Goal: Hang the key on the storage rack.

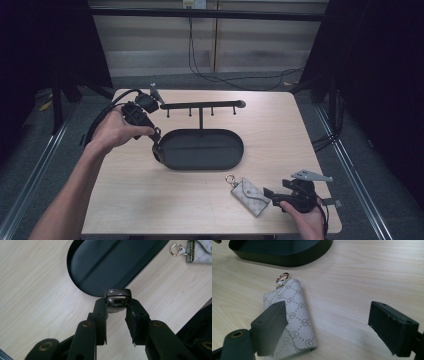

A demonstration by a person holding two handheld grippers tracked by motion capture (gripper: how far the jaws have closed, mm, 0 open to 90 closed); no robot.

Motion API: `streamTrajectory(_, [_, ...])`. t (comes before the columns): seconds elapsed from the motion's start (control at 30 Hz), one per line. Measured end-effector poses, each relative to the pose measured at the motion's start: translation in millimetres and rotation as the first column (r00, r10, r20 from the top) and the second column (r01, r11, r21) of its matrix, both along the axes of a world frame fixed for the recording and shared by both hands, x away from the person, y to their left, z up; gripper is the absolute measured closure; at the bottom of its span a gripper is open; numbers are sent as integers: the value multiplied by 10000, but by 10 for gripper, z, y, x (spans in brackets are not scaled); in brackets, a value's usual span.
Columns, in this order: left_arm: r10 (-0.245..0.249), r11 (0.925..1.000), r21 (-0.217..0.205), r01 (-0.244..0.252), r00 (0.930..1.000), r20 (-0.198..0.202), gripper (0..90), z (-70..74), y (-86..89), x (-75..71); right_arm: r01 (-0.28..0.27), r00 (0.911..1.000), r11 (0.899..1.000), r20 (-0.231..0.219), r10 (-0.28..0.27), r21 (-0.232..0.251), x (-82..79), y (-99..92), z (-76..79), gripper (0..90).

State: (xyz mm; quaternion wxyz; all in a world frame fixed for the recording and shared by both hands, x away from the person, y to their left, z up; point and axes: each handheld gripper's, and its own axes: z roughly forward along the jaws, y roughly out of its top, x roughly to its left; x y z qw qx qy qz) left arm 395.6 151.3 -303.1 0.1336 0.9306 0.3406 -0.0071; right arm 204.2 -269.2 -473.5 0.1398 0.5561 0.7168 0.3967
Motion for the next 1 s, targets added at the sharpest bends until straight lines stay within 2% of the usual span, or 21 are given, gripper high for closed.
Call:
streamTrajectory(0.13, [5,9996,265,-9,9999,158,707,-40,-65,25,-48,10000,10000,52,48,-4,-4,-3,2,148])
streamTrajectory(0.2, [74,9997,227,-77,9999,111,707,-54,-79,53,-50,10000,10000,29,50,25,-4,-5,2,147])
streamTrajectory(0.27, [212,9994,284,-219,9995,234,707,-51,-84,79,-35,10000,10000,6,35,29,-4,-2,4,148])
streamTrajectory(0.33, [168,9996,220,-171,9998,116,707,-44,-91,112,-88,10000,10000,44,88,10,-6,-2,3,148])
streamTrajectory(0.47, [428,9991,-39,-428,9989,203,707,-19,-105,182,-68,10000,10000,-3,68,60,-4,-4,3,148])
streamTrajectory(0.57, [421,9990,125,-423,9990,147,707,-25,-157,220,-109,9999,9999,15,109,53,-4,-4,1,148])
streamTrajectory(0.8, [726,9973,103,-728,9973,115,707,-60,-208,368,-131,9999,9999,19,131,85,-14,-9,3,149])
streamTrajectory(0.87, [837,9960,299,-838,9965,52,707,-75,-222,398,-140,9999,9999,2,140,88,-13,-9,2,149])
streamTrajectory(1.0, [960,9951,211,-961,9954,65,707,-96,-240,455,-158,9999,9998,-65,158,83,-9,-8,-5,150])
